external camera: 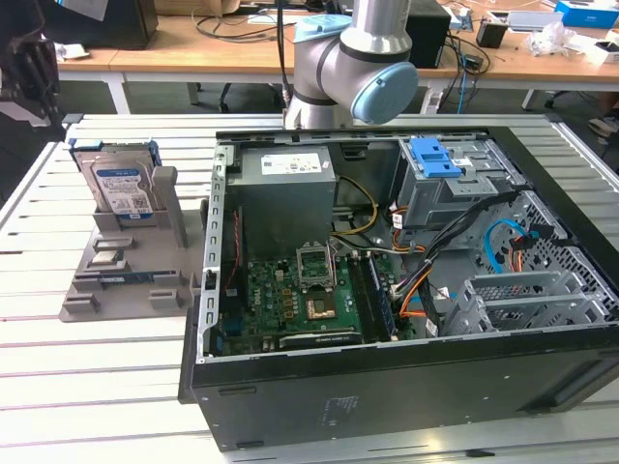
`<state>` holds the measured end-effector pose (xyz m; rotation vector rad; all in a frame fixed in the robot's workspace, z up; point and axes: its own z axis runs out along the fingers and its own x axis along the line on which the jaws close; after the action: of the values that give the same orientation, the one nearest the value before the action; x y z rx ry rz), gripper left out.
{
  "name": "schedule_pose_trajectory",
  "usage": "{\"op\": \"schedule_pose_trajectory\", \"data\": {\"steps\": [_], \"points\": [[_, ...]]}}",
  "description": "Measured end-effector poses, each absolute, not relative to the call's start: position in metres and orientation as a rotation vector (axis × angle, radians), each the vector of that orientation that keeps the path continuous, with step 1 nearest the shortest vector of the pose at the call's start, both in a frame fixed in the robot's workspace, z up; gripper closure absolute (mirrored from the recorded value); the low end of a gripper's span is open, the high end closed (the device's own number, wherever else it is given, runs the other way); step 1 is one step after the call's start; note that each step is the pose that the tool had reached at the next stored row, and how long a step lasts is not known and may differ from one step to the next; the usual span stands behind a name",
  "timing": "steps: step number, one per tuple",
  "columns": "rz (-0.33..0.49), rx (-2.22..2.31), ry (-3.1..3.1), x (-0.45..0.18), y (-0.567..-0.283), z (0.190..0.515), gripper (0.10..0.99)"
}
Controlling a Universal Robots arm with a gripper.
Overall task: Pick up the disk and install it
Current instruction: 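Pick up the disk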
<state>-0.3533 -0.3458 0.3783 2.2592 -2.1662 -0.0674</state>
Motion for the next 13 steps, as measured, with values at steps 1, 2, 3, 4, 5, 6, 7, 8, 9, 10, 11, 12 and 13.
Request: {"op": "schedule_pose_trajectory", "data": {"steps": [1,2,3,4,5,6,7,8,9,10,11,12,13], "points": [[-0.068,2.23,-2.197,-0.3533,-0.3458,0.3781,0.98],[-0.068,2.203,-2.225,-0.3533,-0.3458,0.378,0.98],[-0.068,2.186,-2.242,-0.3533,-0.3458,0.3779,0.98],[-0.068,2.169,-2.259,-0.3533,-0.3458,0.3779,0.98],[-0.068,2.154,-2.274,-0.3533,-0.3458,0.3779,0.98],[-0.068,2.14,-2.287,-0.3533,-0.3458,0.3778,0.98],[-0.068,2.13,-2.297,-0.3533,-0.3458,0.3778,0.98],[-0.068,2.129,-2.298,-0.3533,-0.3458,0.3778,0.98],[-0.068,2.129,-2.298,-0.3533,-0.3458,0.3778,0.98],[-0.068,2.128,-2.298,-0.3533,-0.3458,0.3778,0.98],[-0.068,2.128,-2.299,-0.3533,-0.3458,0.3778,0.98],[-0.068,2.128,-2.299,-0.3533,-0.3458,0.3778,0.98],[-0.068,2.128,-2.299,-0.3533,-0.3458,0.3778,0.98]]}}
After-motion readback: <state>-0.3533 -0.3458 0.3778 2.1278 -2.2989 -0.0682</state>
